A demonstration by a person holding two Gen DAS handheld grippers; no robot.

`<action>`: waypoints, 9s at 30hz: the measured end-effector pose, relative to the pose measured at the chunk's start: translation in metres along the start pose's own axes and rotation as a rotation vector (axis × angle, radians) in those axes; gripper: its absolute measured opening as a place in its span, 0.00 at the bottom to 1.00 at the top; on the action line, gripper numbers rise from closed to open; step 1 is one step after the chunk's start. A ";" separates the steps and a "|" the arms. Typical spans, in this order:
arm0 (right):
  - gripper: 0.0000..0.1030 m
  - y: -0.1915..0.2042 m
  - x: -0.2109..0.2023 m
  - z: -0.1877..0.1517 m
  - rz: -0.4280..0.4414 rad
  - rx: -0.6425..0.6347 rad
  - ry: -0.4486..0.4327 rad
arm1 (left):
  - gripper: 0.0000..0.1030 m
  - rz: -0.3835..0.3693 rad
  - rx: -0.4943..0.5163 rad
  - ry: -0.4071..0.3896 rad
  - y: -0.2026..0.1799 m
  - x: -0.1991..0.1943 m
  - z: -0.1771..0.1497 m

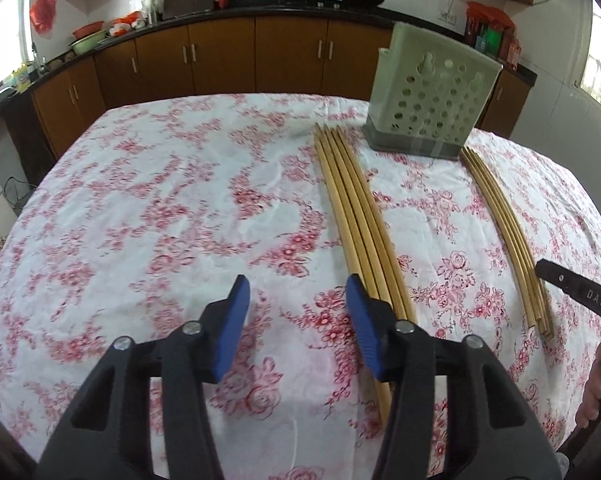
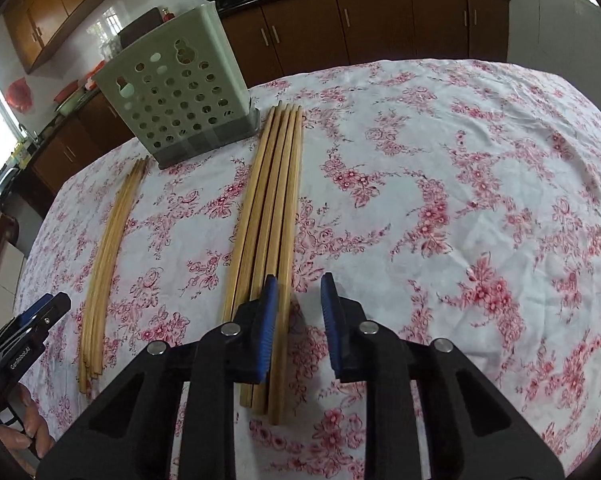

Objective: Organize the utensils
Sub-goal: 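Grasp one wooden chopstick with the right gripper while the left gripper grasps another, then lift the chopsticks with both grippers and carry them above the green holder, then lower the chopsticks into the green holder and open both grippers, then grasp a chopstick with the right gripper while the left gripper grasps another, then lift both held chopsticks upright and carry them above the green holder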

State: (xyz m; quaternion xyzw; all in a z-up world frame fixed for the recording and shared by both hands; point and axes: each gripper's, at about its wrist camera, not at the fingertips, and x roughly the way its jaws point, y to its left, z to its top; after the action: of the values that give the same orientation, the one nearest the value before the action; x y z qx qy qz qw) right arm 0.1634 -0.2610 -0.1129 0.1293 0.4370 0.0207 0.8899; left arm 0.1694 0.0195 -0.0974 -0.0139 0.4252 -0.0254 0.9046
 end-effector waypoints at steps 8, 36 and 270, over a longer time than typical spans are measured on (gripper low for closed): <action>0.08 -0.004 0.002 0.004 -0.096 -0.036 -0.016 | 0.34 -0.033 0.019 0.039 -0.008 0.014 0.005; 0.08 -0.001 -0.006 -0.005 -0.098 -0.053 -0.013 | 0.18 -0.140 -0.005 0.064 -0.009 0.004 0.004; 0.09 -0.030 0.011 0.024 -0.180 -0.082 -0.073 | 0.11 -0.006 -0.062 0.019 0.044 0.045 0.035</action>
State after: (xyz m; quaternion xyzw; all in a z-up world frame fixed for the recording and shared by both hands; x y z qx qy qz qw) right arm 0.1868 -0.2938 -0.1146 0.0539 0.4131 -0.0462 0.9079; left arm 0.2264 0.0612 -0.1121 -0.0430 0.4341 -0.0150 0.8997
